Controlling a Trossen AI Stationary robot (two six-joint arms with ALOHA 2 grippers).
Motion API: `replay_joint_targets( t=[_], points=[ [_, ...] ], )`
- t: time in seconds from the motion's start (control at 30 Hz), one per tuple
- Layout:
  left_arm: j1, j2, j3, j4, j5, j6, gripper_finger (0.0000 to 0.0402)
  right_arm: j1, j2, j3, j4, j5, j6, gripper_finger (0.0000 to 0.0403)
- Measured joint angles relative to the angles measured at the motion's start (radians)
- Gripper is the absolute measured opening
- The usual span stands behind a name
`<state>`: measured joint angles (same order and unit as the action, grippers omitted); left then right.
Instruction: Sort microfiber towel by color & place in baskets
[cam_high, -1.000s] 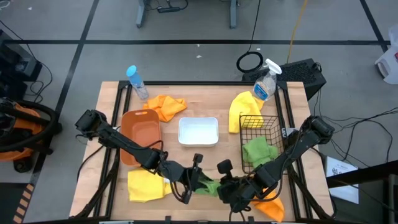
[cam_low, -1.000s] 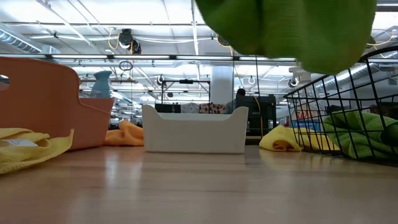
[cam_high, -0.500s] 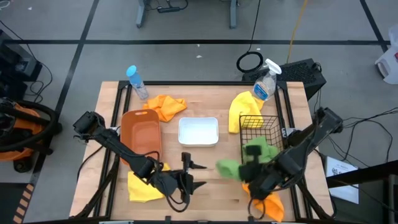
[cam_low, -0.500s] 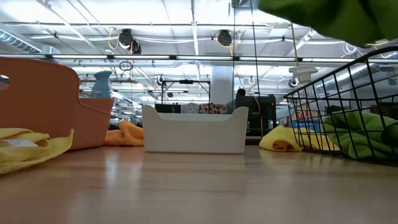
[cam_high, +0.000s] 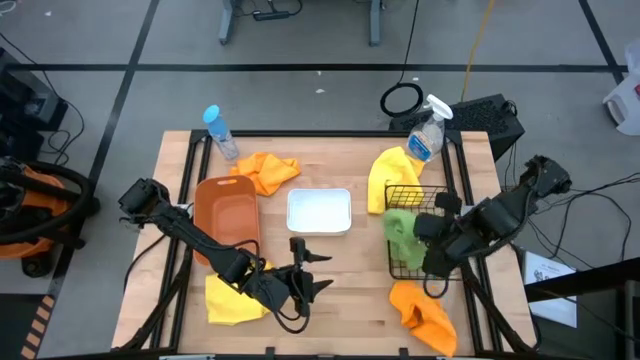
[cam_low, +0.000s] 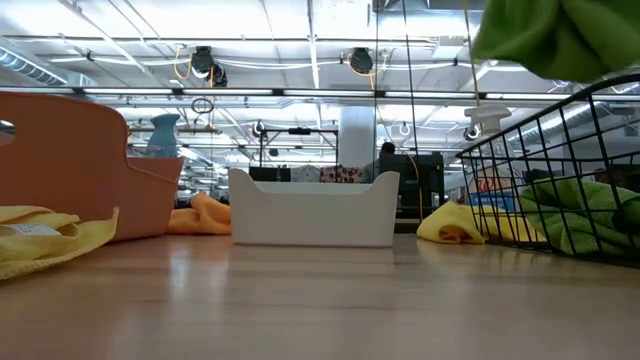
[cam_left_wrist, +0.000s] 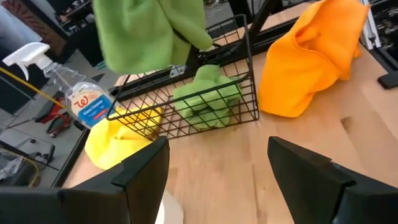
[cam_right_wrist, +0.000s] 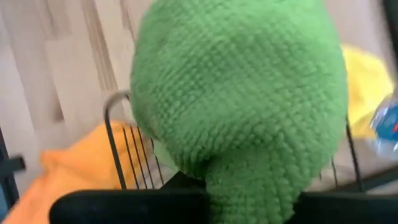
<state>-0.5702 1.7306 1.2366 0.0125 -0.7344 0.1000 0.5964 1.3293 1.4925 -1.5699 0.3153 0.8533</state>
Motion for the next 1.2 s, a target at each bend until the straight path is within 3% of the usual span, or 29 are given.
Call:
replay_joint_targets(
  t=[0.2,0.53,0.77,0.87,1.0,1.2],
  points=[
    [0.001,0.000,0.000,0.000,0.042,-0.017,0.0277,-0.108,-0.065,-0.152,0.070,-0.139,-0.097,0.0010],
    [0.001,0.000,0.000,0.001,0.053,-0.017,0.0277,-0.294,-0.115,-0.508,0.380,-0.520,-0.279,0.0011],
    [0.001,0.000,0.000,0.005,0.100,-0.020,0.0277,-0.395,-0.116,-0.679,0.541,-0.522,-0.331,0.0014],
    [0.001,0.000,0.000,0.004,0.117,-0.031,0.0277,-0.416,-0.116,-0.706,0.585,-0.472,-0.332,0.0028],
    [0.001,0.000,0.000,0.004,0.134,-0.043,0.0277,-0.421,-0.119,-0.706,0.583,-0.396,-0.335,0.0068],
    [0.001,0.000,0.000,0.004,0.177,-0.043,0.0277,-0.420,-0.139,-0.704,0.557,-0.365,-0.311,0.0159]
  ],
)
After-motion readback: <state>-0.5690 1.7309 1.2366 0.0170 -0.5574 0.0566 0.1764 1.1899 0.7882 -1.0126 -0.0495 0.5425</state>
